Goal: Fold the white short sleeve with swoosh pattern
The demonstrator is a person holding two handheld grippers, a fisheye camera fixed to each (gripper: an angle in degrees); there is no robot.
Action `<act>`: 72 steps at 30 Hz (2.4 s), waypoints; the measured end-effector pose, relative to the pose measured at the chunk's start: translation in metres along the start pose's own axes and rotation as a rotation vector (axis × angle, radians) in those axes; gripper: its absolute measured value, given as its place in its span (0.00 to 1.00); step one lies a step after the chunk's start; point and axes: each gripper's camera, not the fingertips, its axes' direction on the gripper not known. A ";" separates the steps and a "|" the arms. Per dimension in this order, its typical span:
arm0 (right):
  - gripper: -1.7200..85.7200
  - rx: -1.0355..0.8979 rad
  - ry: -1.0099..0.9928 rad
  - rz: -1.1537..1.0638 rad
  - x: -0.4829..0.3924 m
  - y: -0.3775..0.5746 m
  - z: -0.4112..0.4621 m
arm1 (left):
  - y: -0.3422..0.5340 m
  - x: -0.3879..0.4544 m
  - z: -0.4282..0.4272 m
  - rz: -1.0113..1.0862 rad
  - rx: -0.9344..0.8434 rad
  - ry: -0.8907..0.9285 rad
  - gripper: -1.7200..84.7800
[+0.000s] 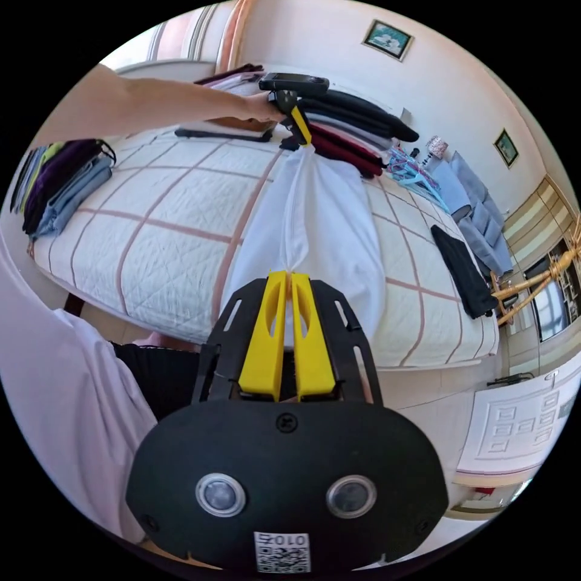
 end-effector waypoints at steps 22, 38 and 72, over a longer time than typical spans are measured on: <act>0.07 0.052 -0.103 0.076 0.030 0.001 -0.018 | 0.079 -0.048 -0.110 -0.152 0.277 0.085 0.08; 0.09 0.034 -0.451 0.401 0.119 -0.039 0.050 | 0.034 -0.069 -0.107 -0.007 0.257 0.525 0.08; 0.08 0.010 -0.324 0.264 0.100 -0.029 0.051 | 0.110 -0.194 -0.087 -0.702 0.191 0.358 0.04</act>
